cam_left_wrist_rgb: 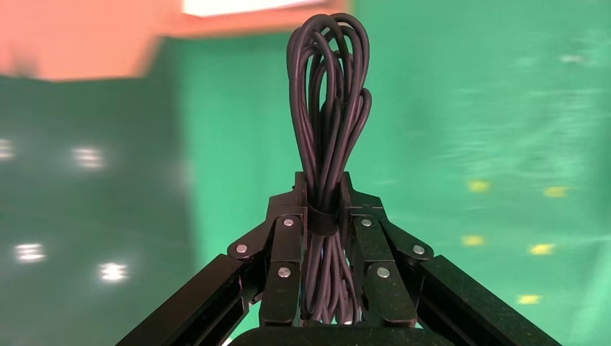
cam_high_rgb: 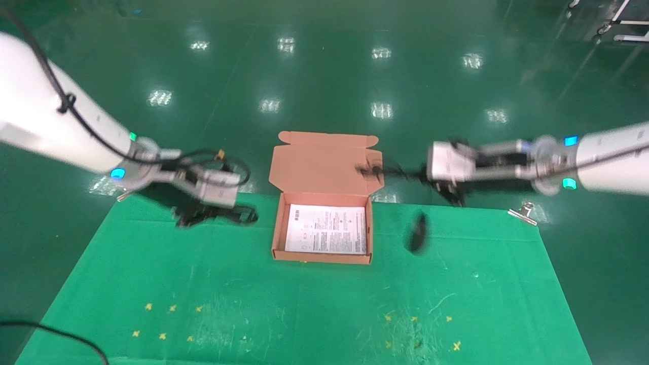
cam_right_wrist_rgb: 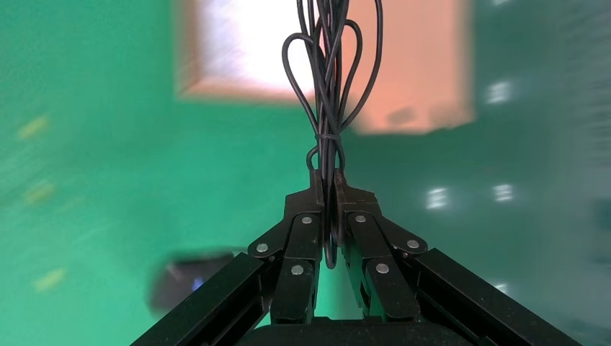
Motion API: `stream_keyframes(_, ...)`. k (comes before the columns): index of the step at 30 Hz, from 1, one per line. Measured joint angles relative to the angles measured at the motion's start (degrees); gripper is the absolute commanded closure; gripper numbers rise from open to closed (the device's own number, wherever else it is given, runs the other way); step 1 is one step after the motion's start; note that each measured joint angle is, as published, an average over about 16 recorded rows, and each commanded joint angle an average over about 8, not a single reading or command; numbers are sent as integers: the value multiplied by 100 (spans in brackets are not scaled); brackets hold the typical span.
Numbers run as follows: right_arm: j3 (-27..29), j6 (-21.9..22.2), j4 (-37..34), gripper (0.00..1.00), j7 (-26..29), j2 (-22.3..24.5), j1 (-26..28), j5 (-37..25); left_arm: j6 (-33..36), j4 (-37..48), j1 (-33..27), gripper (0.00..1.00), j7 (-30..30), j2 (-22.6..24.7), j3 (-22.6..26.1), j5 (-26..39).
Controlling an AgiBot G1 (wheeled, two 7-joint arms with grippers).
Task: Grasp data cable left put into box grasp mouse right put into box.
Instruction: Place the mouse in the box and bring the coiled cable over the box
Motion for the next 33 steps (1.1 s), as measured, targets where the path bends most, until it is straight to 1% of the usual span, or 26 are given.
stream_keyframes(4, 207, 87, -148, 100, -99, -171, 395, 241, -143, -721, -245, 100, -428, -107, 36, 241)
stream_keyframes(9, 382, 230, -436, 100, -278, -525, 808, 459, -385, -1500, -420, 100, -1004, -202, 49, 524)
stream_keyframes(16, 520, 444, -948, 100, -618, -1040, 1207, 638, -653, -2177, -544, 100, -1562, -310, -2, 753)
stream_keyframes(24, 633, 625, -1517, 100, -1046, -1478, 1508, 794, -793, -2496, -686, 100, -1788, -418, -111, 789)
stream_keyframes(33, 718, 698, -1958, 100, -1385, -1765, 1750, 919, -825, -2622, -843, 100, -1828, -456, -159, 830)
